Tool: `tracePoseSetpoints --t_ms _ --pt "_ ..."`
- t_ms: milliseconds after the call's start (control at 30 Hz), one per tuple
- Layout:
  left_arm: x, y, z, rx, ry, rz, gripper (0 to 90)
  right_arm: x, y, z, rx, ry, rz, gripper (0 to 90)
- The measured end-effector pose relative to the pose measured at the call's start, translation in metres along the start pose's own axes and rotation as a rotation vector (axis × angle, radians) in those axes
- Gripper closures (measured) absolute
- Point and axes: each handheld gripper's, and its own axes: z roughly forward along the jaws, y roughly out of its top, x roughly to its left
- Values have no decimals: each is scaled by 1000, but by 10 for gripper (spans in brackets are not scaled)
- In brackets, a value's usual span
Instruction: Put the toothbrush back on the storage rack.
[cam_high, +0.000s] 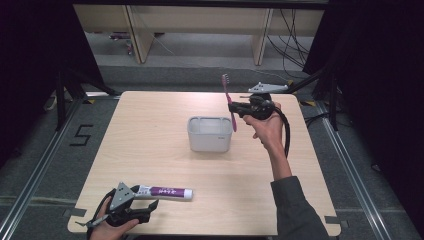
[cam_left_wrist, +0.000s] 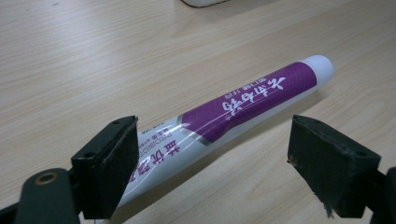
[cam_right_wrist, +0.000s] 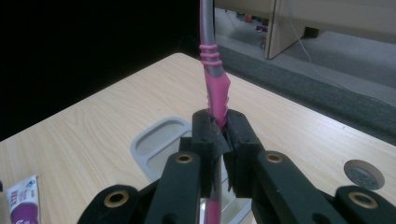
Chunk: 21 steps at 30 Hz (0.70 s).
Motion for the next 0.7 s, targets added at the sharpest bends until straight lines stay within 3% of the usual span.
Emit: tracePoseSetpoints --t_ms 167,300,400,467,500,567,600,633,700 --pt "1 0 1 -2 -7 -1 162 -2 0 7 -12 2 8 838" --pt "0 0 0 0 -2 -1 162 -4 -1 13 -16 -3 48 838" --pt "0 0 0 2 -1 0 162 -7 -3 19 -22 -12 29 838" --pt "1 0 1 1 -8 1 162 -6 -3 22 -12 -6 54 838" --pt "0 0 1 2 -8 2 162 -7 -3 25 -24 0 30 838" --pt "0 0 1 2 -8 2 162 -7 -2 27 -9 -1 53 838" --pt "0 0 1 2 -7 2 162 -8 -2 28 -16 -15 27 838" --pt "0 0 1 1 -8 2 162 -7 -2 30 -13 -3 56 838" --pt "1 0 1 0 -8 1 162 -8 -2 33 -20 -3 61 838"
